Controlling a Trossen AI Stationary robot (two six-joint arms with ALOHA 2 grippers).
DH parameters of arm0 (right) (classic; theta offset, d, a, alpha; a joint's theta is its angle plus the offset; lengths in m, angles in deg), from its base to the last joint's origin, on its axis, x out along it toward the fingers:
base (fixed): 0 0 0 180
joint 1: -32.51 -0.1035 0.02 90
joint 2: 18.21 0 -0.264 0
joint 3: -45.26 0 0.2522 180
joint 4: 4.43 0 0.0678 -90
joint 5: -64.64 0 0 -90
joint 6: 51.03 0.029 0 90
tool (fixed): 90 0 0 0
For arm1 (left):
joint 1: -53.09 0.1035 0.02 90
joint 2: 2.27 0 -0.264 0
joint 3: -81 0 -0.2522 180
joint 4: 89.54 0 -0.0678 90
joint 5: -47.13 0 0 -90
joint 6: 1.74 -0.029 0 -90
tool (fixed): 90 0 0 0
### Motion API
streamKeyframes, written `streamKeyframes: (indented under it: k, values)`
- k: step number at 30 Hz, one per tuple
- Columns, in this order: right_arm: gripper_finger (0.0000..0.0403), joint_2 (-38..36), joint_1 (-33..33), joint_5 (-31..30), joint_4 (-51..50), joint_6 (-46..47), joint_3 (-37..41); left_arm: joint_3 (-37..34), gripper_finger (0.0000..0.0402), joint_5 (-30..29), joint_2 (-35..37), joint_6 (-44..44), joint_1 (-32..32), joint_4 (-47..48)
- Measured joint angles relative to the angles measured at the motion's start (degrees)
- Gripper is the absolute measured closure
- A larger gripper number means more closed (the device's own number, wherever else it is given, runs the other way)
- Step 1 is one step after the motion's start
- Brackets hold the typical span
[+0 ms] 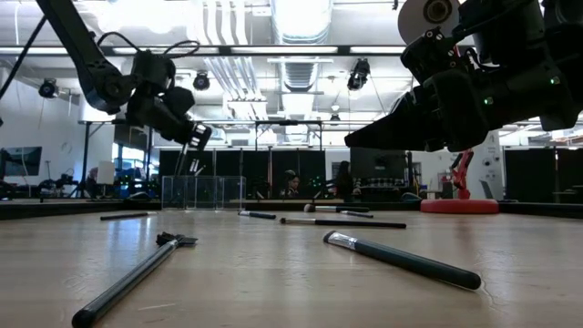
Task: Put items in baskets/containers
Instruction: Put the black powder brush into the transparent organizer
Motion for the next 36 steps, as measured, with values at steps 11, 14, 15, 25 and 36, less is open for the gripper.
streamKeyframes:
  k: [11,14,15,25,36]
  values:
    - [0.0394,0.0,0.0,0.0,0.0,-0.1,0.0,1.8,0.0401,-0.9,2.3,-1.8,0.2,0.1]
    - [0.0394,0.0,0.0,0.0,0.0,-0.1,0.0,1.8,0.0401,-0.4,1.5,-2.0,0.2,0.2]
    - [0.0394,0.0,0.0,0.0,0.0,-0.1,0.0,1.8,0.0401,-0.4,1.2,-2.4,0.2,0.4]
    - [0.0394,0.0,0.0,0.0,0.0,0.0,0.0,0.8,0.0401,-0.5,0.3,-4.0,0.5,0.0]
    - [0.0394,0.0,0.0,0.0,0.0,-0.2,0.0,-1.4,0.0401,1.1,0.3,-3.3,1.0,-3.1]
